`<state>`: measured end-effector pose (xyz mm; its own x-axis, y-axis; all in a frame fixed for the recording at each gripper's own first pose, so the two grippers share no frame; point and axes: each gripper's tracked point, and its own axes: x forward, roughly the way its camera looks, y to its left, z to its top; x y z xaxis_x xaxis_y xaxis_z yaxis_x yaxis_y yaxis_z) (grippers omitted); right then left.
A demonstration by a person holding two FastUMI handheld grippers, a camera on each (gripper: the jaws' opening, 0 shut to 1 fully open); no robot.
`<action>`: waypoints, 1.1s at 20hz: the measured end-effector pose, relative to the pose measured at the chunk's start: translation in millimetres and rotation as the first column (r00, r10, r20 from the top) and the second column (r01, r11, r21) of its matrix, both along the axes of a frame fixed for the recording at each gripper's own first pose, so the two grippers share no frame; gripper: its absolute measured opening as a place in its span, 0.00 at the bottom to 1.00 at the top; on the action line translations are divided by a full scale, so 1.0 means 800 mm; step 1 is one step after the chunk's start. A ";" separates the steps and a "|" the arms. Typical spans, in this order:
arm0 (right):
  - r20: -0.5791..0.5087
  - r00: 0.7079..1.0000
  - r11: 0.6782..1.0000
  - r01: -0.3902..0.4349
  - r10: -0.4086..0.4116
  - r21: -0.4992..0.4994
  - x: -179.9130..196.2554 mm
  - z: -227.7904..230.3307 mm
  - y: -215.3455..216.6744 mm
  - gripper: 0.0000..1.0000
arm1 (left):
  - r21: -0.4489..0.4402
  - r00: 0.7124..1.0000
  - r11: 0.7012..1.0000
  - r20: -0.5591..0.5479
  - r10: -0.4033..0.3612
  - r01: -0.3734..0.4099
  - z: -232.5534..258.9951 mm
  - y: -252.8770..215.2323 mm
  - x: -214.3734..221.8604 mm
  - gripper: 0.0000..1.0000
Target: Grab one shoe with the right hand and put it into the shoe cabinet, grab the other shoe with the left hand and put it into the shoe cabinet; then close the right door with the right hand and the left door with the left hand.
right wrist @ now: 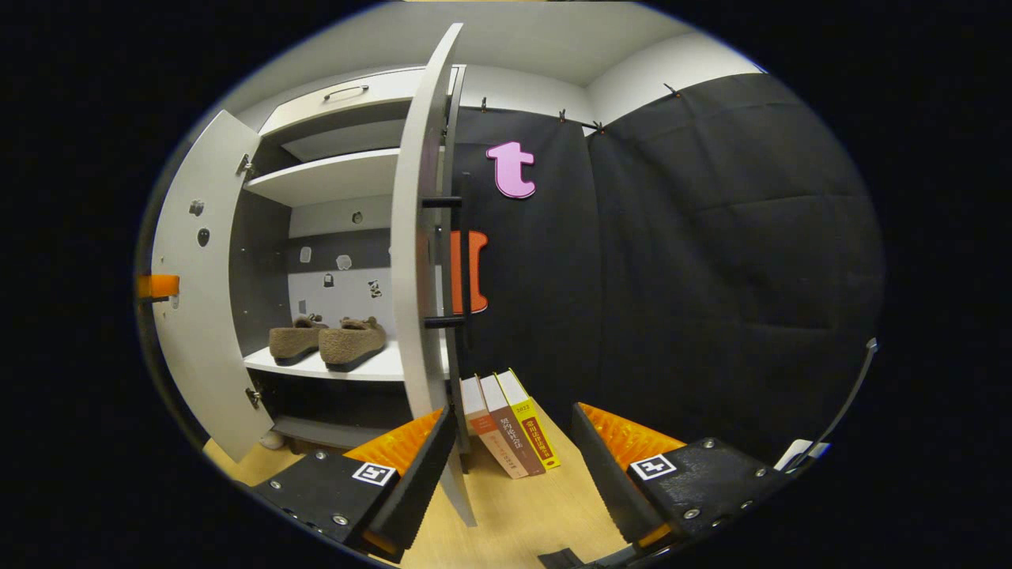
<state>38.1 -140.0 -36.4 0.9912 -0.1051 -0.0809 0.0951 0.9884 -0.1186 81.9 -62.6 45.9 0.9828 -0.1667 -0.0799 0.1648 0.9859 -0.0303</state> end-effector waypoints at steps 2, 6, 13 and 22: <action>-0.007 1.000 1.000 -0.008 0.008 -0.016 0.017 -0.007 -0.003 0.92 | -0.010 1.000 1.000 -0.013 0.002 -0.003 -0.008 0.009 -0.022 0.97; -0.004 1.000 1.000 -0.031 0.031 0.003 0.023 -0.008 0.002 0.92 | 0.001 0.999 0.999 0.014 0.042 -0.042 -0.010 0.039 -0.048 0.96; 0.001 0.998 0.998 -0.056 0.056 -0.014 0.033 -0.008 0.013 0.91 | -0.006 0.995 0.995 0.009 0.104 -0.104 -0.028 0.100 -0.094 0.96; -0.021 0.985 0.985 -0.172 0.172 -0.007 0.039 -0.018 0.099 0.90 | -0.007 0.977 0.977 -0.020 0.212 -0.212 -0.051 0.182 -0.100 0.96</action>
